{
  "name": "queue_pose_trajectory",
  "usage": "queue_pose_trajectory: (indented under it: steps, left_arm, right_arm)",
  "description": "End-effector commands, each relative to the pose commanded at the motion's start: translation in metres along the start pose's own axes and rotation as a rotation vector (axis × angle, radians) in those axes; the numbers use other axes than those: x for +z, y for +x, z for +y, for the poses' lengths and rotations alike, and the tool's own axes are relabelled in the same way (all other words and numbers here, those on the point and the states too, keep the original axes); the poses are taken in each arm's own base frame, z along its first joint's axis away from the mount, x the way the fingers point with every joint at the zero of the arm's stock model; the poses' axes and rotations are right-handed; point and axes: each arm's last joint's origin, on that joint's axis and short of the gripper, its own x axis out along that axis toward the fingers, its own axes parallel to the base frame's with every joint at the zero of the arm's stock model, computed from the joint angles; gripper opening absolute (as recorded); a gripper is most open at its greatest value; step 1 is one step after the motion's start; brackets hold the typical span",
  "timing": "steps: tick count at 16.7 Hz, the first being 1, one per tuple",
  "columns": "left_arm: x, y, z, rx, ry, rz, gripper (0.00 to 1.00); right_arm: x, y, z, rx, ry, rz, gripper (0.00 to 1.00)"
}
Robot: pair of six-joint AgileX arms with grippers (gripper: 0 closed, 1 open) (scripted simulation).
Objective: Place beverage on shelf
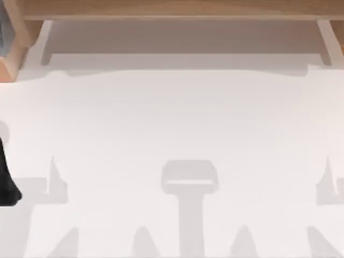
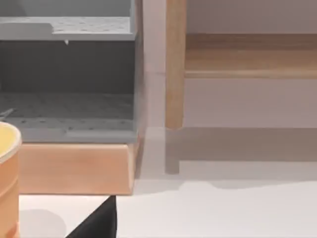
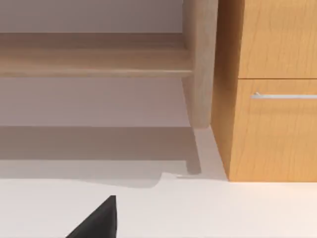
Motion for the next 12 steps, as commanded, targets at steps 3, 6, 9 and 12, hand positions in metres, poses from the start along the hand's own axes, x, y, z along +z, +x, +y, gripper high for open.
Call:
queue_pose_trajectory:
  steps: [3, 6, 9, 12]
  left_arm:
    - [0.001, 0.000, 0.000, -0.001, 0.002, -0.005, 1.00]
    - [0.011, 0.004, 0.005, -0.005, 0.024, -0.027, 1.00]
    - [0.021, 0.015, 0.015, -0.003, 0.060, -0.031, 1.00]
    - [0.025, 0.032, 0.033, 0.003, 0.093, -0.001, 1.00]
  right_arm:
    - [0.000, 0.000, 0.000, 0.000, 0.000, 0.000, 1.00]
    - [0.000, 0.000, 0.000, 0.000, 0.000, 0.000, 1.00]
    - [0.000, 0.000, 0.000, 0.000, 0.000, 0.000, 1.00]
    - [0.000, 0.000, 0.000, 0.000, 0.000, 0.000, 1.00]
